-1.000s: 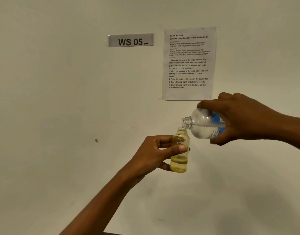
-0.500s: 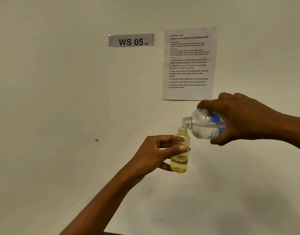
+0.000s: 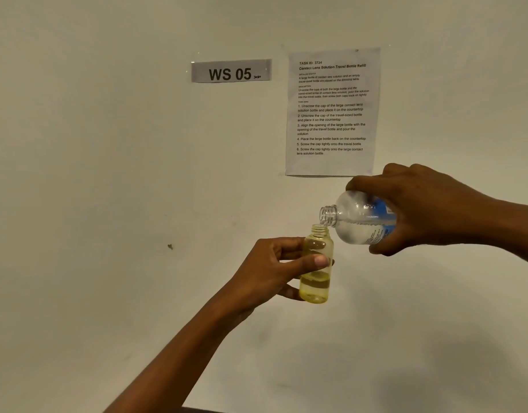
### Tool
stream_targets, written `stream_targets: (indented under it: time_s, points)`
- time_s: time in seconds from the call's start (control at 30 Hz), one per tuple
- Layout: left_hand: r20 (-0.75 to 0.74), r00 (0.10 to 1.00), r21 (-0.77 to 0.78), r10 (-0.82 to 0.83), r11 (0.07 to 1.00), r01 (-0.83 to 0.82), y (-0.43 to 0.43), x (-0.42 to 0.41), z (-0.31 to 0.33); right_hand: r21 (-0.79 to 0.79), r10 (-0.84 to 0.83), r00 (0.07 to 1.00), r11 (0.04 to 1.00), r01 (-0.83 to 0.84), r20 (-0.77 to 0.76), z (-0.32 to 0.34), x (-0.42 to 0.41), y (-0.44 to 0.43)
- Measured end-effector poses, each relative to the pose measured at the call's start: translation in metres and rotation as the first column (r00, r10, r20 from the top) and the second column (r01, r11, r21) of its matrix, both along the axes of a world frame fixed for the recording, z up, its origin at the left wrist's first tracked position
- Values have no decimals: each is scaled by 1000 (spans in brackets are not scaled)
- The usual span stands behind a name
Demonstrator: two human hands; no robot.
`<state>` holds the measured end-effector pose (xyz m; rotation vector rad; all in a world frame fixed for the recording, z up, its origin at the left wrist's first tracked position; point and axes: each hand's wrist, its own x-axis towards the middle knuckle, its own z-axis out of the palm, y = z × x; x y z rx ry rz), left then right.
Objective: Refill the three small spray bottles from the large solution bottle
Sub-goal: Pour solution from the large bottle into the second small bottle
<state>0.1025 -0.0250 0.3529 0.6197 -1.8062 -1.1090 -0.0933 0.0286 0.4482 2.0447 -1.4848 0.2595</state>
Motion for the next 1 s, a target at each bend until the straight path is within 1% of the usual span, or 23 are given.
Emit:
stream_targets:
  time_s: [1.0]
  points:
    - [0, 1000, 0, -8, 1000, 8, -1, -2, -1, 21, -13, 1000, 1000, 14, -19, 2, 0, 3]
